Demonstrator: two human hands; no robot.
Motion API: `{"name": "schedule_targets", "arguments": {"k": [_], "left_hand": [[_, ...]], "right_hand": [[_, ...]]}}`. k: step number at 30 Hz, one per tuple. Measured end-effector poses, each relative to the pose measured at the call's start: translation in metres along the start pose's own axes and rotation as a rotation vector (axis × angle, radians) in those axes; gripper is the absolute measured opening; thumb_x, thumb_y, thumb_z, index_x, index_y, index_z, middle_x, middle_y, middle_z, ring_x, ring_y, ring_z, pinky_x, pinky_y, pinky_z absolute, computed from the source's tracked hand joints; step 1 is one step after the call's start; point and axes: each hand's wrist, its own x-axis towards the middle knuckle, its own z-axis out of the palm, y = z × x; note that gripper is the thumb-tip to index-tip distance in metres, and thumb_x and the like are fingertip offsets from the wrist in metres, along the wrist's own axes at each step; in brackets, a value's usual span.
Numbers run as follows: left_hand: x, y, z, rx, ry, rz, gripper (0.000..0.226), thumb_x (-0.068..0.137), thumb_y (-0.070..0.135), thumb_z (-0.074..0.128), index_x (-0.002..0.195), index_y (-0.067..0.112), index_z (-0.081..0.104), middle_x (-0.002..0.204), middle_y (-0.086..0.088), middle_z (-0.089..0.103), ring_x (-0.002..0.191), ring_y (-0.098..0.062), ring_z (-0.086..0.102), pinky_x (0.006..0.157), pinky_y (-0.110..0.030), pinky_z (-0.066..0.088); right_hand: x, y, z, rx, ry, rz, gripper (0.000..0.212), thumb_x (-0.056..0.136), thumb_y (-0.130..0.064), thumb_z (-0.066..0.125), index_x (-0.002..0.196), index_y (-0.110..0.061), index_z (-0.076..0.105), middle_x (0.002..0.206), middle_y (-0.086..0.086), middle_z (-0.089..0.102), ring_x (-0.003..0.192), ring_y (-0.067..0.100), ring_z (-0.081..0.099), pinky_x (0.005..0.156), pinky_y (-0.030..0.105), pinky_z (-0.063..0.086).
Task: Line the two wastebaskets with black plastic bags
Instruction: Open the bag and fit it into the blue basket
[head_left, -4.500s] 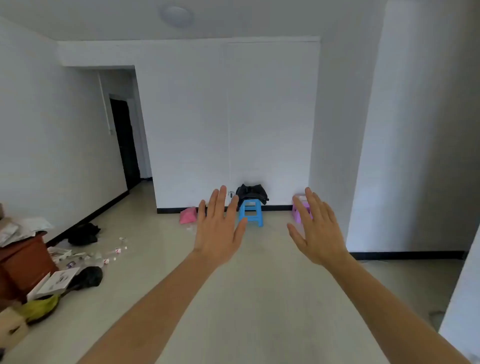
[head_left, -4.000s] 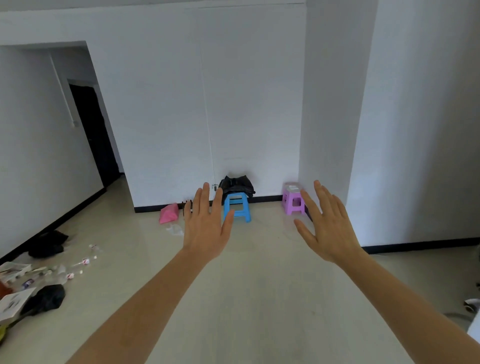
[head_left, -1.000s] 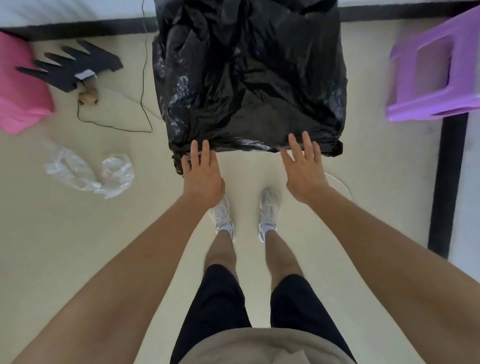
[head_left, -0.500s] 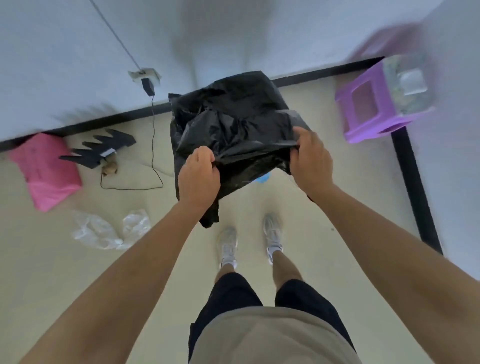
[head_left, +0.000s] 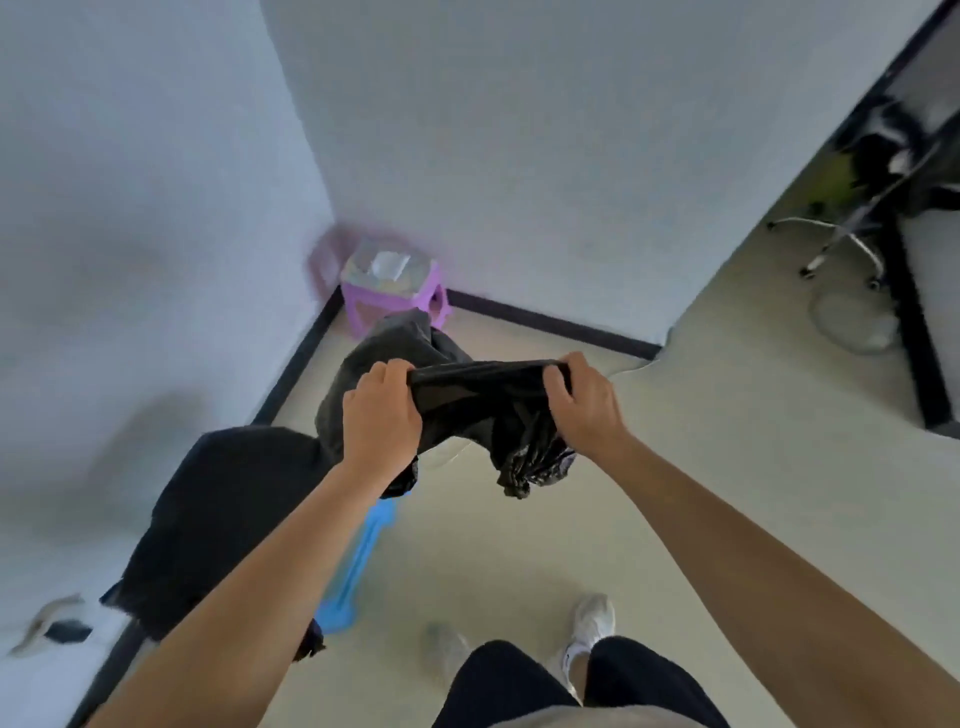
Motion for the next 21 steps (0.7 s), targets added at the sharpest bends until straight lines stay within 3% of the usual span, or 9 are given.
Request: {"name": "schedule_targets", "arguments": {"k": [3,7,10,13,15,18,21], "left_hand": [[0.022,0.107,0.020,-0.083,-0.023,0.199,0.019,0.091,0.004,0.045,0.107,0.006,0.054,0.102,-0.014,0.060,0.091,-0.035,0.056,0.076,-0.047,0.046],[0.011,0.263,0.060,-0.162,-0.055,0.375,0.019,0.095,0.008,0.042,0.110,0.006,0.053,0.107,-0.012,0.059,0.091,-0.027,0.053,0.072,-0.034,0.039],[-0.015,0.383,0.097,-0.192,-0.097,0.523,0.014,0.095,0.008,0.041,0.106,0.007,0.051,0.102,-0.011,0.057,0.085,-0.019,0.045,0.070,-0.032,0.037],[-0.049,0.494,0.133,-0.210,-0.162,0.664,0.012,0.094,0.012,0.043,0.103,0.009,0.050,0.101,-0.009,0.056,0.089,-0.024,0.049,0.074,-0.035,0.041],[-0.080,0.570,0.157,-0.221,-0.220,0.809,0.014,0.091,0.021,0.050,0.100,0.011,0.049,0.097,-0.007,0.054,0.089,-0.026,0.051,0.075,-0.037,0.044],[-0.126,0.663,0.183,-0.162,-0.256,1.047,0.042,0.079,0.047,0.066,0.101,0.016,0.046,0.095,-0.002,0.048,0.085,-0.021,0.046,0.073,-0.033,0.042],[-0.164,0.742,0.206,-0.118,-0.269,1.196,0.046,0.074,0.036,0.071,0.107,0.016,0.047,0.097,-0.007,0.047,0.087,-0.026,0.048,0.073,-0.037,0.044]], "right_hand": [[-0.022,0.069,-0.084,-0.093,0.089,0.083,0.044,0.084,-0.056,0.053,0.100,-0.016,0.046,0.089,0.002,0.055,0.079,0.023,0.054,0.066,0.036,0.043],[-0.073,0.183,-0.191,-0.307,0.220,0.189,0.037,0.089,-0.025,0.055,0.124,-0.017,0.045,0.110,0.011,0.052,0.095,0.035,0.055,0.075,0.041,0.048],[-0.124,0.276,-0.272,-0.299,0.278,0.412,0.043,0.092,-0.017,0.052,0.134,-0.016,0.044,0.120,0.015,0.050,0.105,0.038,0.055,0.079,0.043,0.048],[-0.179,0.360,-0.350,-0.196,0.198,0.720,0.025,0.097,-0.022,0.047,0.115,-0.005,0.052,0.109,0.020,0.060,0.093,0.039,0.063,0.072,0.040,0.053],[-0.223,0.409,-0.404,-0.169,0.196,0.847,0.017,0.095,-0.013,0.042,0.100,-0.003,0.055,0.099,0.021,0.065,0.078,0.036,0.067,0.062,0.039,0.057],[-0.278,0.464,-0.473,-0.100,0.411,0.938,0.021,0.087,-0.006,0.037,0.098,-0.008,0.055,0.099,0.018,0.063,0.082,0.035,0.060,0.065,0.035,0.049],[-0.320,0.511,-0.529,0.105,0.675,1.041,0.022,0.085,-0.008,0.038,0.101,-0.012,0.053,0.102,0.016,0.057,0.084,0.031,0.048,0.071,0.031,0.035]]}}
